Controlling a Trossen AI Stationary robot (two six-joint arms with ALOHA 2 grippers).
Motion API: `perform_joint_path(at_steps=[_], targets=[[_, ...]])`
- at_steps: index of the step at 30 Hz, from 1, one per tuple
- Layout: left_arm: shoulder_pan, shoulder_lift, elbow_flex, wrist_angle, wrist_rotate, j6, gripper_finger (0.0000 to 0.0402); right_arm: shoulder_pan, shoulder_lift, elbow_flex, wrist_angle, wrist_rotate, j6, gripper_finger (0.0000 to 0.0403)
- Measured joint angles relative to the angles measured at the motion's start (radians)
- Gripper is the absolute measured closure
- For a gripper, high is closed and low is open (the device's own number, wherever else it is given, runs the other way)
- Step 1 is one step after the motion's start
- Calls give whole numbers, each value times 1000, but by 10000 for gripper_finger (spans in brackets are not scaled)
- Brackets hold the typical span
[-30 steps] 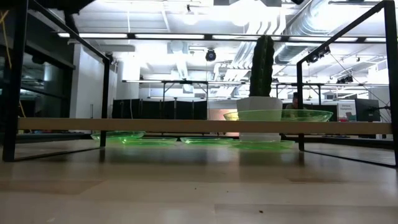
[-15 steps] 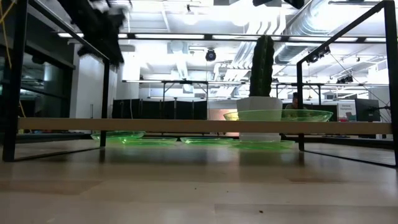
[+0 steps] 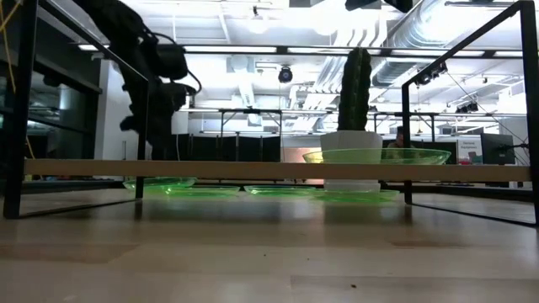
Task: Place and stack plates onto a shelf
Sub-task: Put the green transparent plate on the shelf
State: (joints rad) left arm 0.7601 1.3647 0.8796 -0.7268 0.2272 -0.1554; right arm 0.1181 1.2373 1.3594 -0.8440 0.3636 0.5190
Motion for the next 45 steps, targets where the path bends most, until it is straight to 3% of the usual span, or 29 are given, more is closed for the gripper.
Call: perform_joint_path(at_steps=[7,10,13,20,34,38,45], targets=[[-33,-24,-88,113,-39,-52,254,0,0,0,2,0,23,403],[-50,-34,-121,127,-109,-40,254,0,0,0,2,0,23,403],[-65,-34,-133,132,-158,18,254,0,0,0,2,4,26,403],[-90,-28,-135,140,-166,163,254,0,0,0,2,7,42,403],[-107,-28,-163,98,-244,569,254,0,0,0,1,28,59,403],[-108,-28,-222,111,-272,610,254,0,0,0,1,28,58,403],[-110,-27,-277,229,-310,552,254,-1,0,0,0,50,50,403]])
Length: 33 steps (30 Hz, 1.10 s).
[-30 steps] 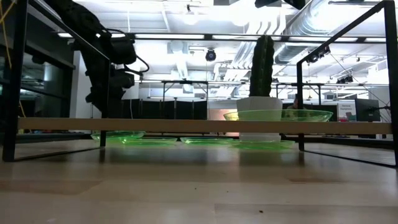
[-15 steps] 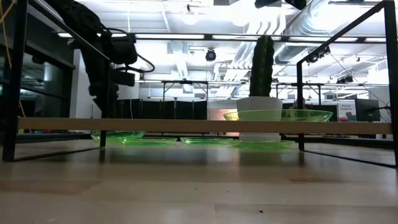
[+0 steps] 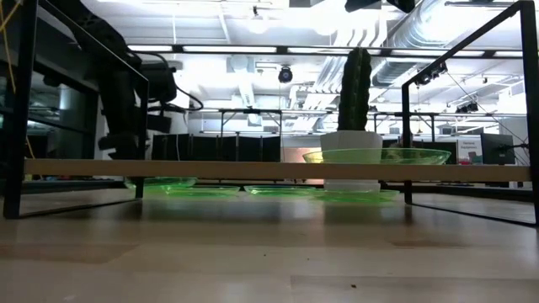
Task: Place and stack plates onto a shelf
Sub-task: Put the green transparent plate on the shelf
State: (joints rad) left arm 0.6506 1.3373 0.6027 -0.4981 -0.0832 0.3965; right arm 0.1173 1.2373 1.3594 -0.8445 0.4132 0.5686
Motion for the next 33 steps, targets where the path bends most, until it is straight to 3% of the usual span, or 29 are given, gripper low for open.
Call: perform_joint_path(at_steps=[11,20,25,33], targets=[[-33,-5,0,54,-43,60,254,0,0,0,-8,4,0,403],[-60,-41,1,111,-158,158,254,0,0,0,-13,4,-8,403],[-31,-17,1,119,-96,224,254,0,0,0,-13,4,-8,403],[5,60,1,170,-102,276,254,0,0,0,-15,4,-19,403]])
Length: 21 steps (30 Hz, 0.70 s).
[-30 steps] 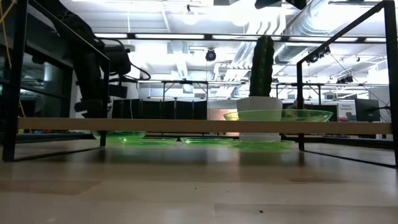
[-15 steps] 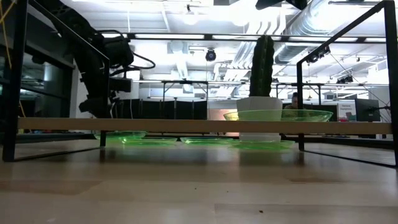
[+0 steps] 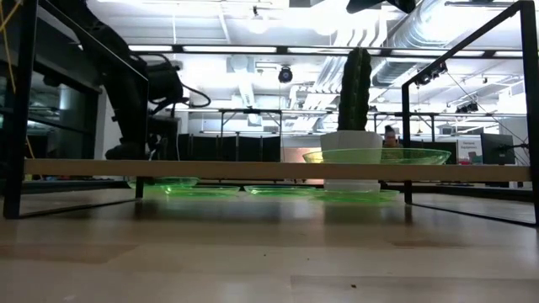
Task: Place and stack plates onto a shelf
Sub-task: Put the green transparent plate on the shelf
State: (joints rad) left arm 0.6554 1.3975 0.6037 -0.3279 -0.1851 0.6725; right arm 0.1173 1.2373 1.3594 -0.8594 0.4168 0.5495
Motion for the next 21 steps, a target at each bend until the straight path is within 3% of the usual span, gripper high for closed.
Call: perform_joint_path(at_steps=[15,18,21], targets=[[5,111,2,104,-89,-40,259,0,0,0,-21,-6,11,403],[5,114,0,128,-93,-40,288,0,0,0,-21,-6,11,403],[6,116,0,141,-109,-48,351,0,0,0,-21,-6,13,403]])
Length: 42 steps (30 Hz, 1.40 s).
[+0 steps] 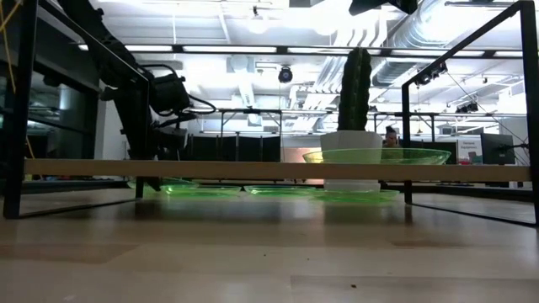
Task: Place and stack plates onto a shelf
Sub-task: Put the green transparent plate on the shelf
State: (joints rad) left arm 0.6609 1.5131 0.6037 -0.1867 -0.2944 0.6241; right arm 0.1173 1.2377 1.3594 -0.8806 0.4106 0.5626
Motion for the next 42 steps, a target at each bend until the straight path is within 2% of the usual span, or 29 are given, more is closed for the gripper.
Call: perform_joint_path(at_steps=[2,8,19,23,27,32,39,42], targets=[[0,0,6,-17,-8,-25,387,0,0,0,0,0,6,403],[5,-29,60,-106,-14,-84,398,0,0,0,1,-1,16,403],[3,-301,170,-223,2,-168,401,0,0,0,1,-1,-3,403],[-32,-382,221,-282,27,-222,401,0,0,0,1,-1,-13,403],[-137,-419,298,-318,68,-290,401,0,0,0,1,-1,-29,403],[-351,-389,434,-342,73,-381,401,0,0,0,1,1,-32,403],[-659,-221,706,-462,61,-458,401,-40,0,0,-42,16,13,403],[-777,-119,814,-536,7,-462,401,-65,0,0,-63,7,-14,403]])
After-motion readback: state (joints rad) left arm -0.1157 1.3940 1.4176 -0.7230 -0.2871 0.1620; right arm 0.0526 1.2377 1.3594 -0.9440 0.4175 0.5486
